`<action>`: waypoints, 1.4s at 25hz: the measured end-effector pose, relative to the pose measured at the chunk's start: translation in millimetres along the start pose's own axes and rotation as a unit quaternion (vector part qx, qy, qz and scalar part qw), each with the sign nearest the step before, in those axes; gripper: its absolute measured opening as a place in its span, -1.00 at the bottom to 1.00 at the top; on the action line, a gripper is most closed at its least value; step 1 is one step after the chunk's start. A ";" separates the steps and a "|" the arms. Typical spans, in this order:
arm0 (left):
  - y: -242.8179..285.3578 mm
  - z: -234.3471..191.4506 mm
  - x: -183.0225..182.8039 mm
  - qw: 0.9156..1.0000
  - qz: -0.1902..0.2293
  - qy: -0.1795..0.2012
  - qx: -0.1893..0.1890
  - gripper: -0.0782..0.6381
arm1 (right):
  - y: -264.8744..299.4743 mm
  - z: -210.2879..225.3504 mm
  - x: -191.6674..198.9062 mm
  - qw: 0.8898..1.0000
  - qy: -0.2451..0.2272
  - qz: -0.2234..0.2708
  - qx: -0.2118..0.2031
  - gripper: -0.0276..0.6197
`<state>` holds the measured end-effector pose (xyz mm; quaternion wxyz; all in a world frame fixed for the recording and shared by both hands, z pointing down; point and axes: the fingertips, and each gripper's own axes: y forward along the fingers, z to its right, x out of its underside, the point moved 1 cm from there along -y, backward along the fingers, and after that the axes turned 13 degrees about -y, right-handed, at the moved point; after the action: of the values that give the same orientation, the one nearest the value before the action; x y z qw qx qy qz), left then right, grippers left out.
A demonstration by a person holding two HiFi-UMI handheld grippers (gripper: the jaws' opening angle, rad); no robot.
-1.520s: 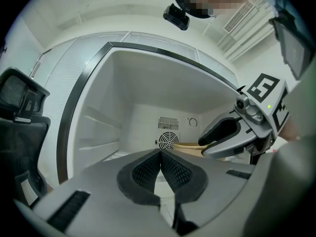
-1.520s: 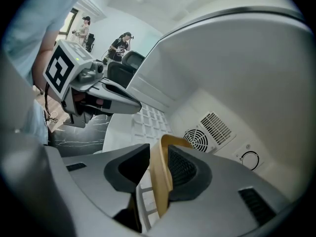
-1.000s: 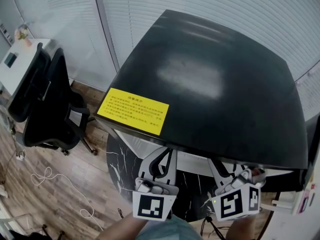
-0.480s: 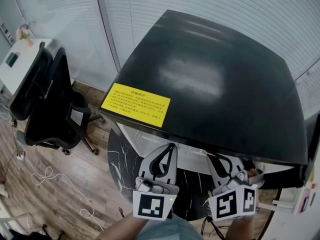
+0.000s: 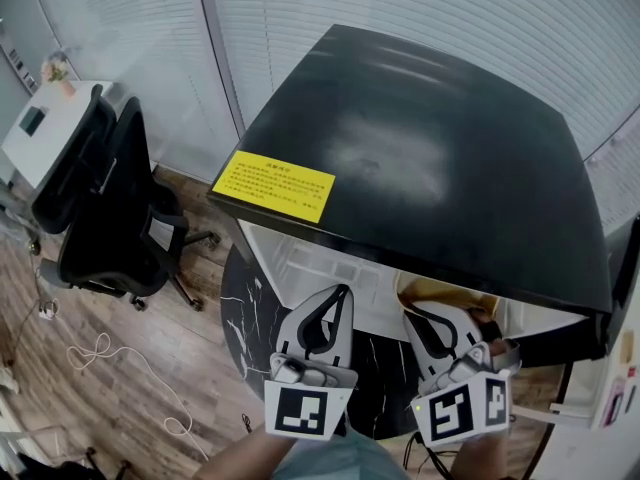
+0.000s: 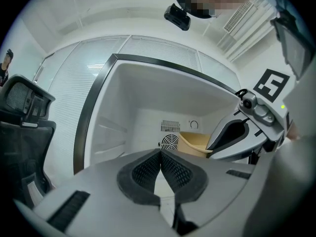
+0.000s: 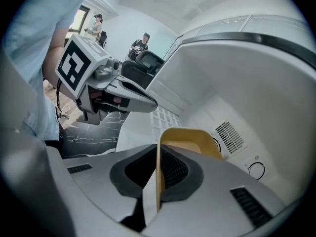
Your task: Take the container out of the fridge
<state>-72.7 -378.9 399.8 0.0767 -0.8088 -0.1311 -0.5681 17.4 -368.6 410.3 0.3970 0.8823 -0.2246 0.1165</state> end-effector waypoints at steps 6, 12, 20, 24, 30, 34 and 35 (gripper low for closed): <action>-16.1 8.7 -5.1 1.000 0.007 0.017 -0.008 -0.74 | -10.1 -13.4 -11.4 1.000 -0.009 0.019 -0.003 -0.82; -35.7 19.5 -12.3 0.999 0.023 0.025 -0.019 -0.74 | -25.9 -24.2 -23.1 0.999 -0.017 0.044 0.006 -0.82; -71.1 40.0 -23.6 0.998 0.036 0.044 -0.030 -0.74 | -58.6 -41.9 -42.8 0.996 -0.019 0.082 0.014 -0.82; -93.5 55.6 -28.3 0.997 0.042 0.059 -0.033 -0.74 | -84.0 -49.7 -54.1 0.994 -0.010 0.110 0.024 -0.82; -130.1 83.2 -37.4 0.995 0.056 0.079 -0.039 -0.74 | -129.4 -62.8 -70.0 0.986 0.000 0.158 0.051 -0.82; -146.3 104.2 -50.3 0.992 0.071 0.097 -0.037 -0.74 | -161.6 -61.0 -73.2 0.979 0.019 0.187 0.080 -0.82; -150.5 108.6 -55.1 0.991 0.077 0.102 -0.038 -0.74 | -171.0 -58.7 -74.7 0.976 0.025 0.196 0.092 -0.82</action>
<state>-37.7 -212.7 307.1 0.1023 -0.7566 -0.0383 -0.6446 34.3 -201.8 309.4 0.2896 0.8505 -0.3713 0.2342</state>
